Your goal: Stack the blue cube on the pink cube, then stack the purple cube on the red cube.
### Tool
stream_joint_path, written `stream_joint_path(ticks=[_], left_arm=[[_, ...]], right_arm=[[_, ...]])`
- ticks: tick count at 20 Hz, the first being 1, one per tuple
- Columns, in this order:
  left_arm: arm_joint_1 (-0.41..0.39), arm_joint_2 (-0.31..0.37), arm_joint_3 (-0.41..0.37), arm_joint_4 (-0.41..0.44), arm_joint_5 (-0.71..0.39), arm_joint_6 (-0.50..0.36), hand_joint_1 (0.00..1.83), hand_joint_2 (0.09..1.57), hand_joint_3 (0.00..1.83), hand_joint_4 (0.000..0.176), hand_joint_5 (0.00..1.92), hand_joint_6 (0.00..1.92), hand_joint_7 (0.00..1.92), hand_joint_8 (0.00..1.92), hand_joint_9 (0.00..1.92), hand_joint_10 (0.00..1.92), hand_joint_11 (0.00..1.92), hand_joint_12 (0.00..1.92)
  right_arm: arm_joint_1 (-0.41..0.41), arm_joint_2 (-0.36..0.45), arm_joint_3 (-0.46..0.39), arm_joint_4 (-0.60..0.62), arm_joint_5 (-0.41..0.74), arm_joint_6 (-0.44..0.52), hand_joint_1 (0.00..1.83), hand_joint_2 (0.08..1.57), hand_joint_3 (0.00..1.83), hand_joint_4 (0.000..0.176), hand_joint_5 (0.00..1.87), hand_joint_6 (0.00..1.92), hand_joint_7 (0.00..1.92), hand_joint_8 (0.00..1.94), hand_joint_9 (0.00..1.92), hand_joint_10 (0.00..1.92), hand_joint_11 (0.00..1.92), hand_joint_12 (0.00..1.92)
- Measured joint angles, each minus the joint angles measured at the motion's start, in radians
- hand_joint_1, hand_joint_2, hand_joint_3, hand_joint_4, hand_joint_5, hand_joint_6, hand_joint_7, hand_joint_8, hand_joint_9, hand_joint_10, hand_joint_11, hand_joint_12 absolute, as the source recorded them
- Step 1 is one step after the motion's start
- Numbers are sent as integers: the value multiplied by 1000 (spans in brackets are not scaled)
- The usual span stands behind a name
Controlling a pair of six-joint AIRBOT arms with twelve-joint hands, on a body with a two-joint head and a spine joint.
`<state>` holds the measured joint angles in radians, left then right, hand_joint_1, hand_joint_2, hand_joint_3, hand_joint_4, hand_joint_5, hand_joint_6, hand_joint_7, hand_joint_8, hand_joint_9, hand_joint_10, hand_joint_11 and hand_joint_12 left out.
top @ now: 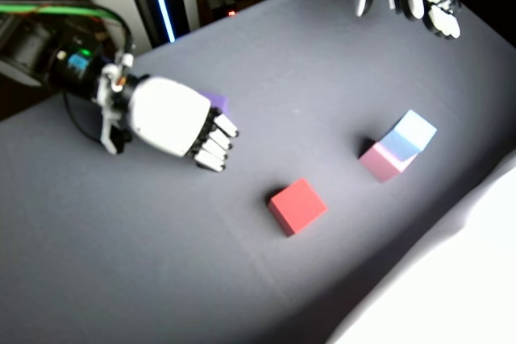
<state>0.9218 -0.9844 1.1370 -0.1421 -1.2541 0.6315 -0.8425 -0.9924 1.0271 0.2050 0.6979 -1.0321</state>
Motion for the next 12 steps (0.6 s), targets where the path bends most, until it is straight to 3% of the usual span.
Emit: stream_joint_path(ticks=[1, 2, 3, 4, 5, 6, 7, 8, 9, 10, 11, 12], left_arm=[[1, 3, -4, -5, -2, 0, 376, 1406, 4, 176, 0, 0, 0, 0, 0, 0, 0, 0], [4, 3, -4, -4, -8, 0, 382, 1411, 6, 155, 0, 0, 0, 0, 0, 0, 0, 0], [6, 3, -4, -2, -14, 0, 380, 1406, 3, 162, 0, 0, 0, 0, 0, 0, 0, 0], [10, 4, -6, -1, -16, 1, 381, 1404, 2, 162, 0, 0, 0, 0, 0, 0, 0, 0], [16, 4, -11, -7, -20, 0, 381, 1404, 2, 162, 0, 0, 0, 0, 0, 0, 0, 0], [19, 4, -12, -7, -18, 0, 449, 1405, 0, 154, 0, 0, 0, 0, 0, 0, 0, 0], [19, 4, -13, -8, -19, 0, 490, 1404, 0, 142, 0, 0, 0, 0, 0, 0, 0, 0], [22, 5, -16, -9, -24, 0, 508, 1402, 0, 141, 0, 0, 0, 0, 0, 0, 0, 0], [26, 5, -16, -8, -29, 0, 539, 1395, 0, 136, 0, 0, 0, 0, 0, 0, 0, 0], [31, 6, -16, -9, -33, 0, 568, 1390, 0, 135, 0, 0, 0, 0, 0, 0, 0, 0], [37, 8, -19, -14, -35, 0, 597, 1388, 0, 137, 0, 0, 0, 0, 0, 0, 0, 0], [41, 11, -22, -18, -37, 0, 628, 1385, 0, 137, 0, 0, 0, 0, 0, 0, 0, 0]], right_arm=[[0, 2, 0, 0, -1, 0, 1291, 1269, 1, 0, 642, 1487, 732, 1401, 606, 1576, 381, 1839], [0, 5, 0, 1, 0, 0, 1177, 1277, 2, 0, 603, 1475, 775, 1433, 623, 1488, 459, 1862], [0, 6, 0, 0, 1, 0, 1125, 1324, 8, 0, 492, 1596, 722, 1517, 575, 1460, 246, 1909], [0, 11, -3, 0, 0, 0, 1110, 1305, 0, 0, 245, 1133, 402, 1072, 375, 1383, 120, 1919], [0, 24, -14, 1, -3, 0, 1110, 1305, 0, 0, 245, 1133, 402, 1072, 375, 1383, 120, 1919], [-5, 66, -48, -11, 13, 0, 1091, 1292, 0, 0, 32, 627, 138, 495, 49, 1135, 4, 1784], [-6, 72, -53, -15, 22, 0, 1057, 1293, 0, 12, 6, 165, 32, 138, 9, 594, 0, 1690], [-25, 106, -76, -25, 51, 0, 1058, 1275, 0, 20, 0, 32, 6, 27, 1, 292, 0, 1562], [-35, 122, -87, -33, 61, 0, 1046, 1233, 0, 50, 0, 6, 0, 5, 0, 58, 0, 1530], [-51, 144, -103, -35, 68, 0, 1036, 1193, 0, 61, 0, 0, 0, 0, 0, 11, 0, 1424], [-67, 164, -117, -42, 71, 0, 1035, 1165, 0, 57, 0, 0, 0, 0, 0, 1, 0, 1406], [-77, 175, -128, -48, 76, 0, 1012, 1141, 10, 55, 0, 0, 0, 0, 0, 0, 0, 821]])
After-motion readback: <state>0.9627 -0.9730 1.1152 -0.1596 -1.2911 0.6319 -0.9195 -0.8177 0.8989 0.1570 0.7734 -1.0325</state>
